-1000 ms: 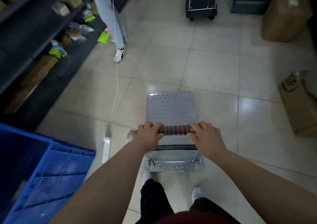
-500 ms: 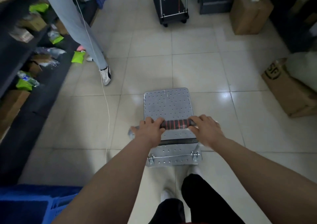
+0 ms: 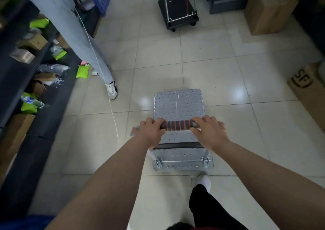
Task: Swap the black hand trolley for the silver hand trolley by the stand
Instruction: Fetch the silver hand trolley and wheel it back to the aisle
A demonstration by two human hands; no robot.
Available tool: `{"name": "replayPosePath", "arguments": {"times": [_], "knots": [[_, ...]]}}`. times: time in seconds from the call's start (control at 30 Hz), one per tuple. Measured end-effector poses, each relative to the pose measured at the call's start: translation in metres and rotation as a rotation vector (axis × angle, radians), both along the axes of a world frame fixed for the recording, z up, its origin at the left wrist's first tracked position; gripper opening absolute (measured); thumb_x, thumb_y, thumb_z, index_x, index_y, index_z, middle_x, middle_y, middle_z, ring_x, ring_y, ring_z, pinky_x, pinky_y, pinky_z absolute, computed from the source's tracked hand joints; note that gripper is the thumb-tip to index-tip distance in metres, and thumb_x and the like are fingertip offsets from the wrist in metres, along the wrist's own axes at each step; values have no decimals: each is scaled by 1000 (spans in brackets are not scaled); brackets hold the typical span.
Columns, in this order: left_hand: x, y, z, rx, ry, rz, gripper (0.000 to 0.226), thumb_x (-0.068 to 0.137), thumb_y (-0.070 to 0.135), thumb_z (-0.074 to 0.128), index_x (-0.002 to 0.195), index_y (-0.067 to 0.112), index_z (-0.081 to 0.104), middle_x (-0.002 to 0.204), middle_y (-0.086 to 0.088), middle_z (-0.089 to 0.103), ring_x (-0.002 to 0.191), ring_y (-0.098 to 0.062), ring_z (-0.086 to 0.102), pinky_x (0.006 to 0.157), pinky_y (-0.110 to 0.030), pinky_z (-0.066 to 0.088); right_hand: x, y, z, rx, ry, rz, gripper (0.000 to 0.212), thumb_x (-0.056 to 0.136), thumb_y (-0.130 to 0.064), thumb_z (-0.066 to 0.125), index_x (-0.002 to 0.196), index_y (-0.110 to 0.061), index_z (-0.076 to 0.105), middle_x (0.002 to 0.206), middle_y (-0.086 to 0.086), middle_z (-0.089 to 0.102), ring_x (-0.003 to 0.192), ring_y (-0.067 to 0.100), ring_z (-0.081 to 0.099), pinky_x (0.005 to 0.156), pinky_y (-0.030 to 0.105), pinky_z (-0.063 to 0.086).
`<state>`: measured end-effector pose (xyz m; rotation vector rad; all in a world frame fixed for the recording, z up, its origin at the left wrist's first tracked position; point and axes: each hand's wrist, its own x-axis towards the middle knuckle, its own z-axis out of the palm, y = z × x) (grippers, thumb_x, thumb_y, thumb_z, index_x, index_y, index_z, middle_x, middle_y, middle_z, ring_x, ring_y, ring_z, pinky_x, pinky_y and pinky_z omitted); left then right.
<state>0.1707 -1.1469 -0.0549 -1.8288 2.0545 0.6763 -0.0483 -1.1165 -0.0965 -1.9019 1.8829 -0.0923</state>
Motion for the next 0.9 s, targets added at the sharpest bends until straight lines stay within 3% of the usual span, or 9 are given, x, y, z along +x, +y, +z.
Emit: {"name": "replayPosePath", "arguments": {"times": [0.5, 0.9], "knots": [[-2, -177, 0, -48, 52, -37, 29, 98, 44, 33, 127, 42, 36, 133, -4, 38, 120, -27, 37, 101, -54, 28, 2, -175, 12, 48, 11, -80, 31, 92, -47, 43, 122, -36, 47, 115, 1, 54, 109, 22, 50, 96, 43, 38], [1, -360, -1, 12, 67, -128, 31, 99, 39, 33, 130, 40, 31, 134, -6, 35, 122, -29, 35, 104, -64, 23, 9, -343, 9, 78, -10, -178, 35, 93, -45, 44, 127, -36, 47, 118, 3, 55, 108, 21, 49, 95, 40, 40]]}}
